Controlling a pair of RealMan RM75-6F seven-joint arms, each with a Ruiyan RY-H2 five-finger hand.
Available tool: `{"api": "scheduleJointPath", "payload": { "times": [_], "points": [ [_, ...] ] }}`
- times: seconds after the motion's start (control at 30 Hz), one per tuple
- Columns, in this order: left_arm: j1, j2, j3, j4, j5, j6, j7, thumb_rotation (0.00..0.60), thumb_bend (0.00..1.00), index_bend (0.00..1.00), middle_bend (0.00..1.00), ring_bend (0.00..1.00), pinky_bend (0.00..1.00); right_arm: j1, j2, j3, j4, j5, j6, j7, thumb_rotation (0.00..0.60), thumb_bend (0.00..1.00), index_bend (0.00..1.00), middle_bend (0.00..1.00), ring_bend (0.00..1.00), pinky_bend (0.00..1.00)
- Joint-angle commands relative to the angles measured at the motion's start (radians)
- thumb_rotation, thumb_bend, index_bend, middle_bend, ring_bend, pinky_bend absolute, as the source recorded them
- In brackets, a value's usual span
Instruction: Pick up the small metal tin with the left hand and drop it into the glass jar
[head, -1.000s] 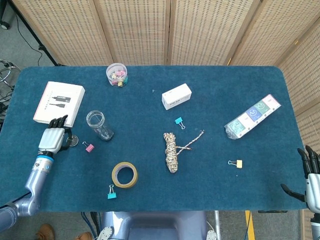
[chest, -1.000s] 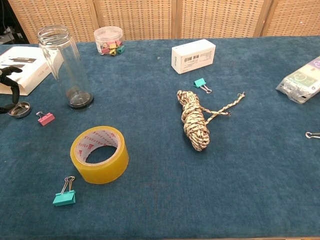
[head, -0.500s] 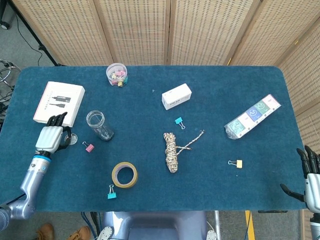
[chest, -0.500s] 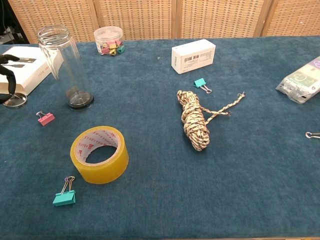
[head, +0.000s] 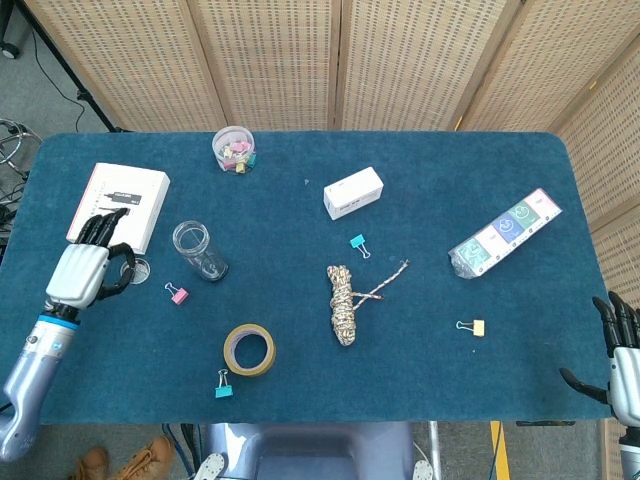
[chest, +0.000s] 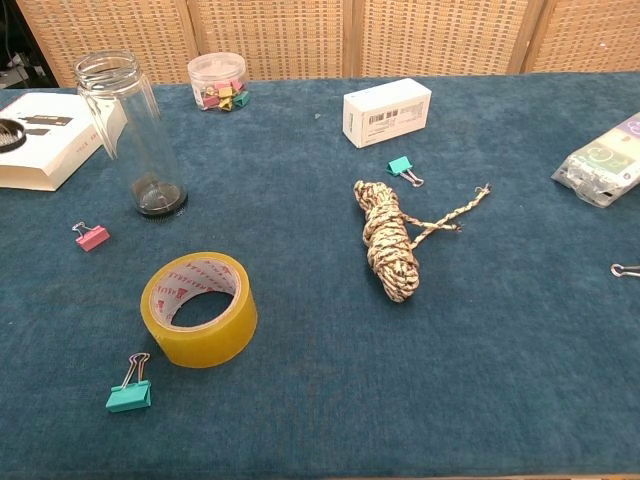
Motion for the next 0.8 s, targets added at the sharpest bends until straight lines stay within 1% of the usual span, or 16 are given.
{"api": "scheduleJointPath", "payload": {
  "times": [0.03,0.17,0.3,0.4,0.57,0.8],
  "points": [
    [-0.005,0.048,-0.025,-0.065,0.011,0.020,0.003,0.600,0.48,0.65,0.00,0.00,0.00,0.000,0.000,-0.001,-0.001,-0.001,0.000,0.000,0.600,0.00,0.00,0.00,0.00,0.00],
    [-0.036,0.085,-0.050,-0.140,-0.003,-0.009,0.029,0.600,0.48,0.65,0.00,0.00,0.00,-0.001,0.002,0.000,-0.002,0.001,0.000,0.001,0.600,0.00,0.00,0.00,0.00,0.00],
    [-0.065,0.091,-0.073,-0.180,-0.025,-0.031,0.061,0.600,0.48,0.65,0.00,0.00,0.00,-0.001,0.003,0.001,-0.002,0.004,-0.001,0.002,0.600,0.00,0.00,0.00,0.00,0.00],
    [-0.098,0.075,-0.101,-0.191,-0.061,-0.054,0.093,0.600,0.48,0.65,0.00,0.00,0.00,-0.002,0.004,0.002,-0.002,0.005,0.000,0.004,0.600,0.00,0.00,0.00,0.00,0.00],
    [-0.137,0.049,-0.127,-0.187,-0.108,-0.083,0.121,0.600,0.48,0.65,0.00,0.00,0.00,-0.002,0.007,0.004,-0.002,0.010,-0.002,0.012,0.600,0.00,0.00,0.00,0.00,0.00],
    [-0.161,0.026,-0.136,-0.180,-0.135,-0.092,0.137,0.600,0.48,0.65,0.00,0.00,0.00,-0.004,0.013,0.008,0.001,0.017,-0.001,0.029,0.600,0.00,0.00,0.00,0.00,0.00]
  ]
}}
